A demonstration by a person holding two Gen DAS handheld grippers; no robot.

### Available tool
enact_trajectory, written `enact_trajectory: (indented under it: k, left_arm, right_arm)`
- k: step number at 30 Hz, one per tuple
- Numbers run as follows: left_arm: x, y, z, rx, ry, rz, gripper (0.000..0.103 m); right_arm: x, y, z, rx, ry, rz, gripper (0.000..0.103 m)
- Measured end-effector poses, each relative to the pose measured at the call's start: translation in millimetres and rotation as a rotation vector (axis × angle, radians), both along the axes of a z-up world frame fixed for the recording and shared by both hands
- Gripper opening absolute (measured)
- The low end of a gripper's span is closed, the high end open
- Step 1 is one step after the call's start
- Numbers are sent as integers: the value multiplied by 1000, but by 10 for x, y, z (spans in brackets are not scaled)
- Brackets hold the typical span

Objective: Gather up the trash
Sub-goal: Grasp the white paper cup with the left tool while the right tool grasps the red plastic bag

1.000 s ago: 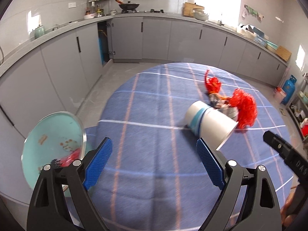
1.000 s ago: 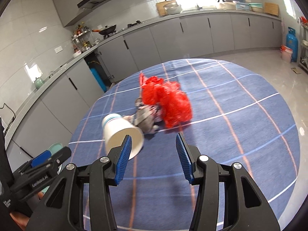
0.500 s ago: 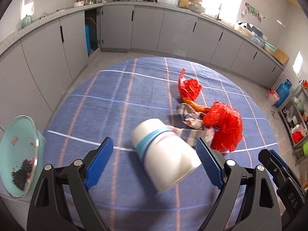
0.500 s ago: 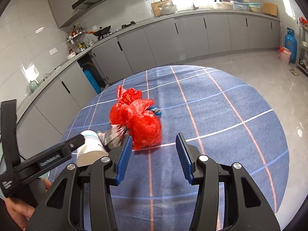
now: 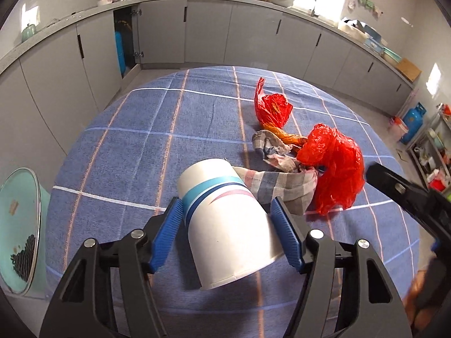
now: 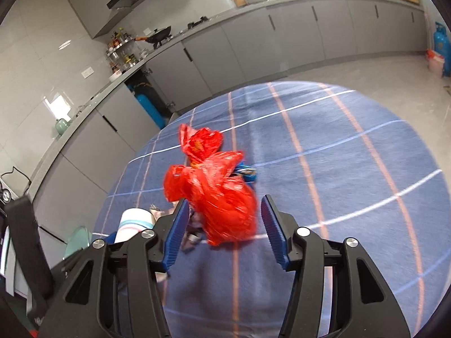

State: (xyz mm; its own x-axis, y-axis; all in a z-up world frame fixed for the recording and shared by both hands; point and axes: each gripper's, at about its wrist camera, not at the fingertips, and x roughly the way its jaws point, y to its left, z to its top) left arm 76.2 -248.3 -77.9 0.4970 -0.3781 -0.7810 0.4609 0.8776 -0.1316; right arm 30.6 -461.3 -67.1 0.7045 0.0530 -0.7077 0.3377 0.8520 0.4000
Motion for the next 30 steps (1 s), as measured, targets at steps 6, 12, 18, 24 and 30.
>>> enact_trajectory:
  k: [6, 12, 18, 24, 30]
  left_arm:
    - [-24, 142, 19, -9, -27, -49, 55]
    - [-44, 213, 23, -31, -31, -84, 52]
    - [-127, 339, 100, -62, -37, -86, 50]
    - [-248, 494, 271, -79, -74, -76, 50]
    - [-342, 691, 418, -73, -126, -51, 50]
  right_arm:
    - [311, 131, -193, -29, 68, 43, 47]
    - [166, 219, -153, -53, 51, 46, 18]
    - [-153, 294, 166, -97, -41, -2, 17]
    - [-373, 533, 372, -136, -97, -7, 17]
    - [-436, 798, 405, -132, -100, 32, 17]
